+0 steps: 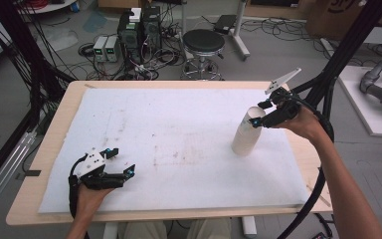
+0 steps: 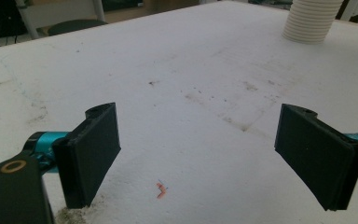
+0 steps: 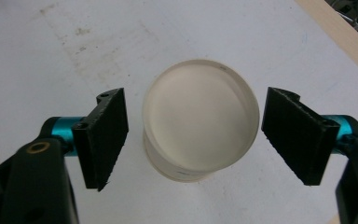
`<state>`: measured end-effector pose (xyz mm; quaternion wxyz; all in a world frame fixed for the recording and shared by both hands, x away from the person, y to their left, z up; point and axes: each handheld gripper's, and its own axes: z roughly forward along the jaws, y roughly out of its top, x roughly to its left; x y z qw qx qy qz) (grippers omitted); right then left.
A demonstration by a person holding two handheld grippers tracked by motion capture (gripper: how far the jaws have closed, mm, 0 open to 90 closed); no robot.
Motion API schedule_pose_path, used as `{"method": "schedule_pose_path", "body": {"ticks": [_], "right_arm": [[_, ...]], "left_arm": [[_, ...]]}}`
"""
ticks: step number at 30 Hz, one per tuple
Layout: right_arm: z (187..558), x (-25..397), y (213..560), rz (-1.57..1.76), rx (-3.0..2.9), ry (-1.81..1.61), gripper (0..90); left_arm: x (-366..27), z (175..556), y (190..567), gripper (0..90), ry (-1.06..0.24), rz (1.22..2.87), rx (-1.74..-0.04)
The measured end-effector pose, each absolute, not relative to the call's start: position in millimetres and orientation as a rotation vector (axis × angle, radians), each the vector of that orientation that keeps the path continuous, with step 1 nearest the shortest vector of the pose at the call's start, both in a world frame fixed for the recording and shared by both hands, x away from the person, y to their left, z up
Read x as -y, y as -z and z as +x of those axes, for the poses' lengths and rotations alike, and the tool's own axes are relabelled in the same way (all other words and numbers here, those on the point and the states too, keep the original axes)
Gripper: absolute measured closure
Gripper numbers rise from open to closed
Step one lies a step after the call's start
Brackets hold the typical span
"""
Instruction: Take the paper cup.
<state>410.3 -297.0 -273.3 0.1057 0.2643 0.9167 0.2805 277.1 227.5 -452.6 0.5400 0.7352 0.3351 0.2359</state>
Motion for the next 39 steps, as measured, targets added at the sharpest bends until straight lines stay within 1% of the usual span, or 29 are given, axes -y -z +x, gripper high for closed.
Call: {"method": "schedule_pose_path", "body": {"ticks": [2, 5, 28, 32, 37, 38, 39], "right_arm": [[412, 298, 274, 0.788, -2.715, -0.818, 34.1], [412, 298, 273, 0.812, -2.709, -0.81, 36.0], [410, 299, 271, 0.806, -2.701, -0.826, 36.5], [407, 299, 262, 0.784, -2.689, -0.833, 37.1], [402, 301, 240, 0.774, -2.662, -0.862, 37.3], [402, 301, 240, 0.774, -2.662, -0.862, 37.3], [401, 302, 228, 0.765, -2.645, -0.873, 37.4]], "left_arm": [[-227, 277, 453, 13.8, -0.562, 1.747, -0.797], [-228, 277, 453, 13.9, -0.561, 1.747, -0.797], [-227, 277, 453, 13.8, -0.563, 1.752, -0.799], [-227, 277, 453, 13.9, -0.562, 1.752, -0.799], [-227, 277, 453, 13.9, -0.56, 1.752, -0.8], [-227, 277, 453, 13.9, -0.56, 1.752, -0.8], [-227, 277, 453, 13.9, -0.559, 1.752, -0.8]]}}
